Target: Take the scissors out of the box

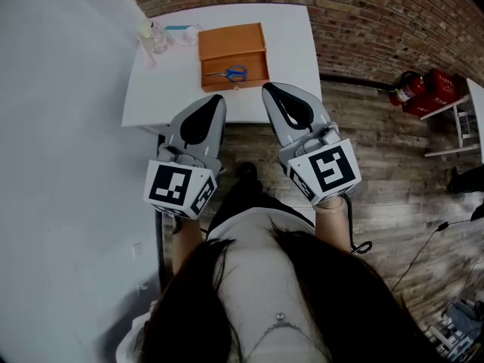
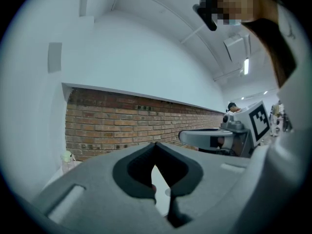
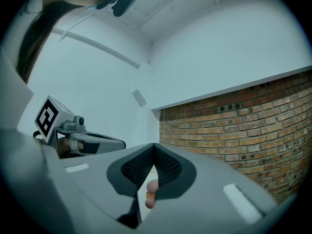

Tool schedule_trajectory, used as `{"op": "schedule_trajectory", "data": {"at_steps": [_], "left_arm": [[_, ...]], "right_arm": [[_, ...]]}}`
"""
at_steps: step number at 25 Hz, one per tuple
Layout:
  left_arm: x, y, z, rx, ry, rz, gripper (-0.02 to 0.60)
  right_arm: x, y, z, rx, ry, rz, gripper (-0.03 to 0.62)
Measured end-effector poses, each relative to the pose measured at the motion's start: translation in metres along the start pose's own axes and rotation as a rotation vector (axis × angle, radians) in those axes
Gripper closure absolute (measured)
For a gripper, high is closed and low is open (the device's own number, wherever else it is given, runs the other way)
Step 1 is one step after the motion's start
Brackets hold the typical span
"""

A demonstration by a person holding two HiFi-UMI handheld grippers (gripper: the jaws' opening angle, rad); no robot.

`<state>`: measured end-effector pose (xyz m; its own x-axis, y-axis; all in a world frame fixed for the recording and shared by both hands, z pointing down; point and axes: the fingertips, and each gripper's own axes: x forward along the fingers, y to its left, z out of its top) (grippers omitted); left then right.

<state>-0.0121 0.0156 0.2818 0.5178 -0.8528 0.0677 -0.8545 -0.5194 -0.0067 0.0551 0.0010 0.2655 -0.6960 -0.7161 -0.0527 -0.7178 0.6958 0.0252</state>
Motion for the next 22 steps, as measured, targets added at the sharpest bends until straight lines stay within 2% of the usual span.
{"op": "schedule_trajectory", "data": {"at_steps": [22], "left_arm": [[0.042, 0.079, -0.006, -0.040, -0.007, -0.009, 0.581]], "right_arm": [[0.089, -0.018, -0.018, -0.037, 0.056, 0.005, 0.588]]}}
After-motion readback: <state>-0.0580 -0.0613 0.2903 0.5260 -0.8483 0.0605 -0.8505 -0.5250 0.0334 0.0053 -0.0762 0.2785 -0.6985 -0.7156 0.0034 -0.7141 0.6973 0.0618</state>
